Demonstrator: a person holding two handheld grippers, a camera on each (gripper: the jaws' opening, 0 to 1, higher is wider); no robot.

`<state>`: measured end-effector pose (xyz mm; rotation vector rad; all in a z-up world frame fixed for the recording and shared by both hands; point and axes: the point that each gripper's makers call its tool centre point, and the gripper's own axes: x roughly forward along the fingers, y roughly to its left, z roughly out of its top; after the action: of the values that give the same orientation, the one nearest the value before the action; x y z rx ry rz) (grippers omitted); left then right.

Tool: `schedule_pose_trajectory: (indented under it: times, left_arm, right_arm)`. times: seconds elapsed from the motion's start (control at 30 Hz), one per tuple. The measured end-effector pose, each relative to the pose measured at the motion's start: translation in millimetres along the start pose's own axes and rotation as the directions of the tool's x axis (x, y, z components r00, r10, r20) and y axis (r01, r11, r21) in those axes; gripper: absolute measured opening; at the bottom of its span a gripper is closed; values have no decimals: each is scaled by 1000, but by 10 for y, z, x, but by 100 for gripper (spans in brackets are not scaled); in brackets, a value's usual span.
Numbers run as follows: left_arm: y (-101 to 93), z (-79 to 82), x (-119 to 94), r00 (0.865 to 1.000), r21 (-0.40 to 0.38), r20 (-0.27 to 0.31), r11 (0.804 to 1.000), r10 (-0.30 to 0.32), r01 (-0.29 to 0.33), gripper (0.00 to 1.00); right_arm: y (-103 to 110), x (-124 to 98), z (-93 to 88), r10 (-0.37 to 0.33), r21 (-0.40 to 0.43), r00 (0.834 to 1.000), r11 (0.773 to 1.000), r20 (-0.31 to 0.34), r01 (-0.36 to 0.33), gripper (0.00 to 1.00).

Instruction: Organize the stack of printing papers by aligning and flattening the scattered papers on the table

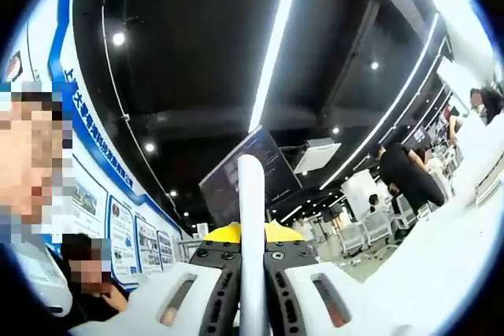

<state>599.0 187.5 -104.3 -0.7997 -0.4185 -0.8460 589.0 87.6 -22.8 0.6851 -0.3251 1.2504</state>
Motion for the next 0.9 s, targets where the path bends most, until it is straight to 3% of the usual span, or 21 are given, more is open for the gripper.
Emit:
schedule_pose_trajectory:
  times: [0.23,0.43,0.7,0.9]
  left_arm:
    - [-43,133,-18,997,-14,77,1000,-26,27,56]
    - [-136,121,-2,994,-5,86,998,-66,67,51]
    - [-137,159,18,992,-4,107,998,-63,63,49]
    - [-27,204,-11,991,-12,132,999,-29,31,47]
  right_arm:
    - [-121,-47,-2,-30,46,999,999,24,29,3]
    - [-185,-70,-36,-62,33,998,998,17,61,3]
    - [-147,-88,-128,-75,23,997,997,15,75,3]
    - [-155,-96,-234,-81,24,997,996,9,81,3]
